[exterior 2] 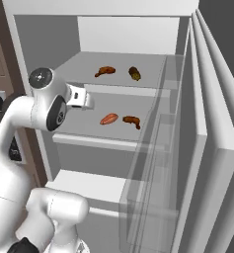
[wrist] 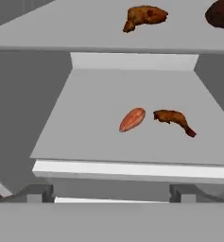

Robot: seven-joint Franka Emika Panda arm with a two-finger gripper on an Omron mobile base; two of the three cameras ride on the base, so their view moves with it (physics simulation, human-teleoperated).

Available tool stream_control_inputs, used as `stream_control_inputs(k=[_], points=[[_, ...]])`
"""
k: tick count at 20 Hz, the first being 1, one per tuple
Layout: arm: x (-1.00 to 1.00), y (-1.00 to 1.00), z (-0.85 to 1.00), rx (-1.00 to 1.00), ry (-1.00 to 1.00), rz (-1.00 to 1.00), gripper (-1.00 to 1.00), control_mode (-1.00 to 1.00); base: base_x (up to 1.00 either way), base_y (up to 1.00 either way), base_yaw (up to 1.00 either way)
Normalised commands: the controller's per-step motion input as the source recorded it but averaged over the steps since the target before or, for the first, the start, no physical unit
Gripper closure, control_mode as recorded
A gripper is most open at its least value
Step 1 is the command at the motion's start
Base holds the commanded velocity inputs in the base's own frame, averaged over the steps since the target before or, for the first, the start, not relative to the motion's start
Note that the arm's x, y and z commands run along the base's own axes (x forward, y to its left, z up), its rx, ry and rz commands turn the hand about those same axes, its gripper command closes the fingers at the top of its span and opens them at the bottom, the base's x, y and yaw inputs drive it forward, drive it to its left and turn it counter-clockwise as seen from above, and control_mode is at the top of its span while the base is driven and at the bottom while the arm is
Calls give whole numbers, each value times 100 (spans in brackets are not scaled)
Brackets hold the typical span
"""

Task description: Place one sweet potato and one chicken drumstick in each tupperware on the nearby counter, to pack two identical lunches.

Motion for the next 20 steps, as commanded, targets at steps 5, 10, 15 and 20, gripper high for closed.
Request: stream_control_inputs(k=[5,10,15,20], points=[[4,-10,57,0,-11,-12,-100,-100,0,0,0],[37,-13,62,2,0,-16,-100,-100,0,0,0],[43,-6,39,8,1,-12,-100,-100,0,0,0],[47,-6,1,10,2,-1,-100,-100,0,0,0]])
